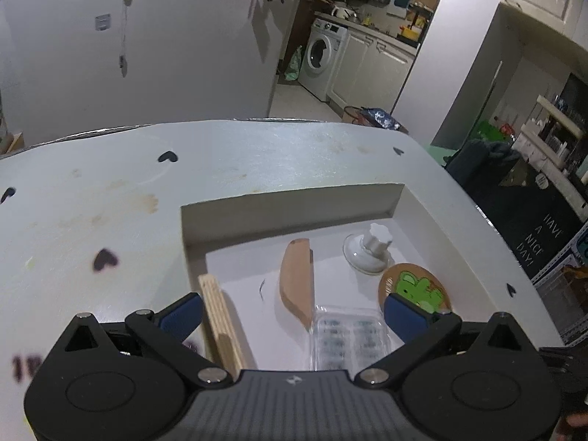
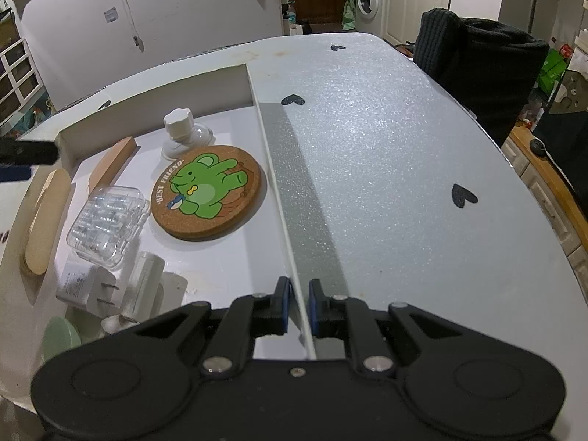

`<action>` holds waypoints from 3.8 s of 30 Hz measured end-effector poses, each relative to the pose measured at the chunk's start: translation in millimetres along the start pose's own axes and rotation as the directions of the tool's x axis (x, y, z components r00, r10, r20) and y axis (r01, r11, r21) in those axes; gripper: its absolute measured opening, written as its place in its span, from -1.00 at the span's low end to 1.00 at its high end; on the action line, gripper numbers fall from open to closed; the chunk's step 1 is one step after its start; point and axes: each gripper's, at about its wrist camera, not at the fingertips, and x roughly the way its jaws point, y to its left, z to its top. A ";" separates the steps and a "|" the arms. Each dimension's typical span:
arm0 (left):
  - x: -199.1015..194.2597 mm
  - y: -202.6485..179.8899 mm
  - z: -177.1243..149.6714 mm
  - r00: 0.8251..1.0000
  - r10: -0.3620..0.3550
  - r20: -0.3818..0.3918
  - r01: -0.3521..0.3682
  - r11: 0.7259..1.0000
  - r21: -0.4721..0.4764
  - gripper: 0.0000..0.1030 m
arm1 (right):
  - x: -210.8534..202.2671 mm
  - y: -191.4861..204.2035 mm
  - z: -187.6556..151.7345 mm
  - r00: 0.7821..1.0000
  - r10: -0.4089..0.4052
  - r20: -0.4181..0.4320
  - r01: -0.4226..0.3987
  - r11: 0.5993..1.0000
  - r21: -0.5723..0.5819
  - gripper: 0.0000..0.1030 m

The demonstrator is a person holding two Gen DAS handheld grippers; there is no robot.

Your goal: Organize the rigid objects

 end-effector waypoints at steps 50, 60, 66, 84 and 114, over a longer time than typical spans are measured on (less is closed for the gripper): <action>-220.2 -131.1 -149.4 0.923 0.276 0.268 -0.252 0.960 -0.121 1.00 | -216.6 -12.4 -60.4 0.906 0.208 0.368 -0.143 0.970 -0.198 0.79; -244.3 -142.7 -182.7 0.914 0.295 0.280 -0.271 0.955 -0.122 1.00 | -247.5 -14.3 -94.8 0.883 0.202 0.423 -0.124 0.971 -0.205 1.00; -251.3 -143.4 -192.9 0.910 0.311 0.276 -0.286 0.950 -0.128 1.00 | -255.4 -12.0 -106.5 0.880 0.203 0.430 -0.119 0.970 -0.214 1.00; -258.7 -143.7 -198.2 0.905 0.319 0.280 -0.294 0.947 -0.128 1.00 | -259.0 -10.4 -115.0 0.882 0.199 0.428 -0.111 0.969 -0.223 1.00; -257.4 -146.4 -195.9 0.909 0.312 0.275 -0.289 0.949 -0.123 1.00 | -256.7 -13.0 -115.3 0.883 0.197 0.425 -0.112 0.970 -0.218 1.00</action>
